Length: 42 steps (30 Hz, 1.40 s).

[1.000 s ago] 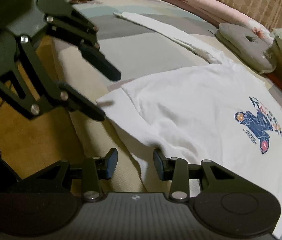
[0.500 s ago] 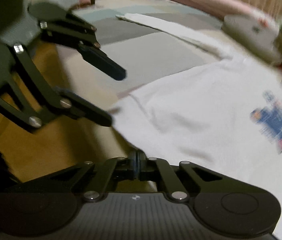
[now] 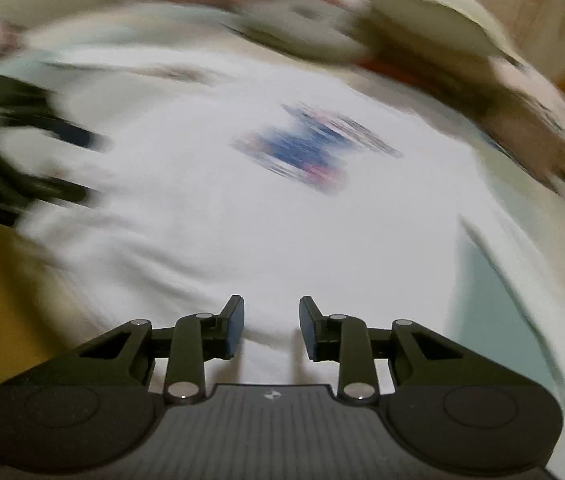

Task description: Fold clothes

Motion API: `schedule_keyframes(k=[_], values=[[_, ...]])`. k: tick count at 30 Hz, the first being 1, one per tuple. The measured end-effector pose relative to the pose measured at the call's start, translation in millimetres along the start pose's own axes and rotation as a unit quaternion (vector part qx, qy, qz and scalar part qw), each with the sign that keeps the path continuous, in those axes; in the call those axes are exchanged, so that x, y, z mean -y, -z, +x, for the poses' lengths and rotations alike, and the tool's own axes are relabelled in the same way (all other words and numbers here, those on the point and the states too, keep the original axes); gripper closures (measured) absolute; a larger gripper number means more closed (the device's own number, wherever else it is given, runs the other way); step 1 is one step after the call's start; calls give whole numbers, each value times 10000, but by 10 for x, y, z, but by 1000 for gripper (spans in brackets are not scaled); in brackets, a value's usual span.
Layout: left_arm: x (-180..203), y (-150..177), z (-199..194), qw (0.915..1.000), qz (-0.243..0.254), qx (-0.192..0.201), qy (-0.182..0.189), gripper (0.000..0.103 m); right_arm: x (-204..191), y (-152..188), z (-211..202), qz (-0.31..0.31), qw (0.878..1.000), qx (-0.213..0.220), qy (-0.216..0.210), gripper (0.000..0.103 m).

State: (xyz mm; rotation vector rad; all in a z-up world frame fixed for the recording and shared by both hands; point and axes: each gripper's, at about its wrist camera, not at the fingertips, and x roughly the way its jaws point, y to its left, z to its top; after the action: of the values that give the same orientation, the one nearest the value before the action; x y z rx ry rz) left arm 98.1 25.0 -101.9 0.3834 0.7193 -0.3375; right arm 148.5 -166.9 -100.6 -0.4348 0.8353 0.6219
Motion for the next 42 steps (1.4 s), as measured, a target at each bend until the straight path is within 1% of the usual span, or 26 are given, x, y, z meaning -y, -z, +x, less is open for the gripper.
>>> schedule_keyframes(k=[2,3,5,6,7,8,9,10,11,12,14,17,20,23,26,27,28,29,30,32,34,37,39,40,41,42], values=[[-76,86,-27,9997,-237,-18,115,46,186,157,72,291,9994,-158,-23,68],[-123,132,-68,9991,-380,-70,149,46,237,225,53,380,9991,-150,-62,68],[-216,224,-150,9974,-668,-173,218,43,301,320,-14,375,9989,-277,-36,64],[-263,270,-191,9961,-811,-225,252,43,330,375,-47,336,9988,-356,12,56],[-293,295,-224,9953,-892,-277,267,43,358,430,-80,296,9986,-435,59,52],[-292,285,-240,9954,-866,-332,250,43,367,459,-127,254,9987,-421,92,52],[-273,260,-257,9958,-813,-372,209,43,376,458,-172,281,9986,-404,166,53],[-224,208,-275,9966,-715,-386,127,46,387,451,-215,328,9984,-393,253,53],[-163,152,-297,9976,-594,-361,70,51,375,435,-305,326,9989,-221,238,53],[-79,88,-326,9986,-443,-260,106,51,342,415,-379,316,9994,-95,130,52],[99,-57,-377,9987,-168,-28,484,48,270,375,-509,299,9994,107,-122,52],[451,-270,-390,9937,320,314,1028,45,139,406,-571,102,9999,67,-4,52],[794,-460,-286,9880,790,454,1247,45,17,492,-598,-302,9995,32,27,54],[1046,-583,-193,9826,1174,422,1373,45,-107,531,-533,-849,9963,-55,93,57],[1202,-678,-152,9779,1463,361,1452,45,-225,549,-366,-1460,9890,-182,174,64],[1232,-696,-150,9771,1513,351,1457,44,-247,565,-331,-1600,9866,-232,197,71],[1257,-708,-154,9764,1549,350,1465,44,-264,584,-305,-1723,9844,-279,217,84],[1285,-719,-152,9759,1570,348,1475,43,-281,603,-278,-1846,9820,-326,237,91],[1314,-729,-150,9754,1591,347,1486,42,-259,597,-298,-1774,9836,-266,191,94],[1387,-750,-106,9734,1703,346,1492,42,-190,573,-365,-1518,9884,-85,63,95],[1466,-771,-44,9708,1848,347,1490,42,-91,540,-446,-1241,9922,125,33,98],[1586,-803,50,9665,2065,348,1486,42,30,500,-512,-965,9949,286,27,99],[1636,-842,161,9666,2130,283,1399,50,86,482,-535,-852,9957,357,15,99],[1641,-864,232,9682,2119,218,1314,60,105,477,-542,-810,9960,379,-11,99],[1637,-882,297,9698,2090,139,1251,64,114,475,-556,-783,9961,392,-61,99],[1620,-898,336,9710,2040,87,1244,64,121,476,-572,-761,9962,404,-117,98]])
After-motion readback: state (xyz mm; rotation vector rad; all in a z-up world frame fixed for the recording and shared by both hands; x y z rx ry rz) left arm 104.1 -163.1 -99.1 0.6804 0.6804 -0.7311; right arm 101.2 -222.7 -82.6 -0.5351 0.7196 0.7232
